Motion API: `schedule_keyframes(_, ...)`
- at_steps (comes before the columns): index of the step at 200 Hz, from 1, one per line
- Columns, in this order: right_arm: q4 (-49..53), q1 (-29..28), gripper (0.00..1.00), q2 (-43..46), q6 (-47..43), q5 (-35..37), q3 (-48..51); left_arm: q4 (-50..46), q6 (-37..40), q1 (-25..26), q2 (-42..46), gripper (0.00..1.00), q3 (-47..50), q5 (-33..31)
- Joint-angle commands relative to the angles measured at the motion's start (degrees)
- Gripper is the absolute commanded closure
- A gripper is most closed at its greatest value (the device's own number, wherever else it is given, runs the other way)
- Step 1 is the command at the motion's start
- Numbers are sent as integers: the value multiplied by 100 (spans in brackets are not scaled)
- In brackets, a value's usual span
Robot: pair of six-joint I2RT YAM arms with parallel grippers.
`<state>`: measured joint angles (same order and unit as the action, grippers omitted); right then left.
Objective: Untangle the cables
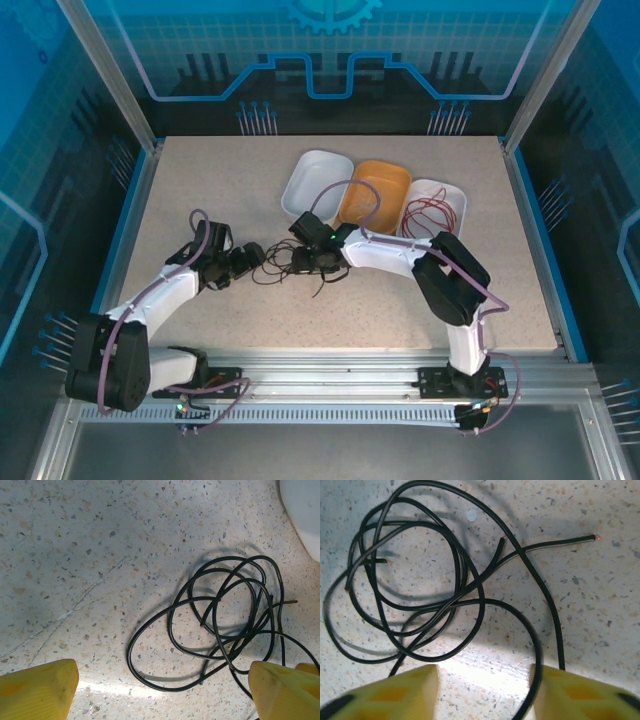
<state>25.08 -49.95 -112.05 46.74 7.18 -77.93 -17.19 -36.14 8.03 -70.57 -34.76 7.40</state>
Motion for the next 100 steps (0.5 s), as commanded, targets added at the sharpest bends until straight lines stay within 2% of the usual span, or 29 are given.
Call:
schedule_keyframes(1,-83,41,81,13,73,-65,98,41,-39,-24,-88,11,16,171)
schedule_keyframes(25,14,-3,100,435,-37,26,218,-21,67,-12,-200,15,-31,256)
schedule_keyframes(60,-106,-10,100,1184,-363,-93,398,76,90,-3,-291,18,-39,353)
schedule_keyframes(100,-6,-14,100,1520,-833,-137,140,410,99,91,-331,25,-65,685)
